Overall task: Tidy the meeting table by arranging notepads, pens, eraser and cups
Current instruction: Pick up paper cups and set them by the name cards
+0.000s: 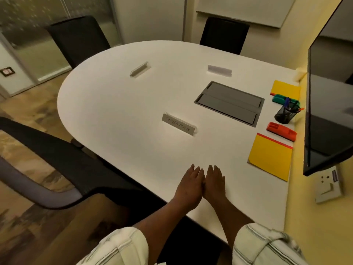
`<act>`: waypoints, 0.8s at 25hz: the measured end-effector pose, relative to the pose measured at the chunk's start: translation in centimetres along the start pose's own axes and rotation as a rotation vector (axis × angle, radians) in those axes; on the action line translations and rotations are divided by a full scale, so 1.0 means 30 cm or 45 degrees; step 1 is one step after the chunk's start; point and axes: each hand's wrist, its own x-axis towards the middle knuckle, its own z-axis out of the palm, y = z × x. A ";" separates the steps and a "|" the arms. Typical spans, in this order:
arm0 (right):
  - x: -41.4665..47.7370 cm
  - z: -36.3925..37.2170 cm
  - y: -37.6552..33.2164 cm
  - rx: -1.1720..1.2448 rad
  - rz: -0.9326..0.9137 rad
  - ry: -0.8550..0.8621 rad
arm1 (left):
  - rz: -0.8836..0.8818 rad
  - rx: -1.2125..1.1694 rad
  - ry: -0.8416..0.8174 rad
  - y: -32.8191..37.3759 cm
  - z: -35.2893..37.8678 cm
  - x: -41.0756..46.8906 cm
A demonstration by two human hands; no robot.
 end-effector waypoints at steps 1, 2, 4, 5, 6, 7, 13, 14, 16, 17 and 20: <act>0.002 -0.018 -0.024 0.016 -0.026 0.016 | -0.025 0.027 0.015 -0.009 -0.028 -0.006; 0.007 -0.041 -0.050 0.023 -0.050 0.039 | -0.043 0.036 0.036 -0.017 -0.059 -0.005; 0.009 -0.098 -0.108 -0.002 -0.081 0.097 | -0.017 0.086 0.139 -0.034 -0.132 -0.001; 0.005 -0.129 -0.142 -0.014 -0.086 0.125 | -0.005 0.116 0.203 -0.040 -0.177 -0.004; -0.002 -0.160 -0.180 -0.012 -0.085 0.159 | -0.001 0.127 0.250 -0.050 -0.222 -0.009; -0.012 -0.192 -0.221 0.002 -0.079 0.190 | 0.006 0.126 0.272 -0.061 -0.272 -0.015; -0.146 -0.385 -0.525 0.151 -0.132 0.312 | 0.143 0.176 0.400 -0.160 -0.625 -0.118; -0.183 -0.406 -0.580 0.171 -0.173 0.350 | 0.142 0.167 0.454 -0.190 -0.689 -0.147; -0.257 -0.438 -0.690 0.220 -0.235 0.412 | 0.094 0.122 0.542 -0.252 -0.799 -0.213; -0.292 -0.451 -0.741 0.241 -0.259 0.436 | 0.065 0.104 0.569 -0.278 -0.846 -0.245; -0.408 -0.461 -0.926 0.285 -0.351 0.473 | 0.003 0.057 0.662 -0.379 -0.979 -0.363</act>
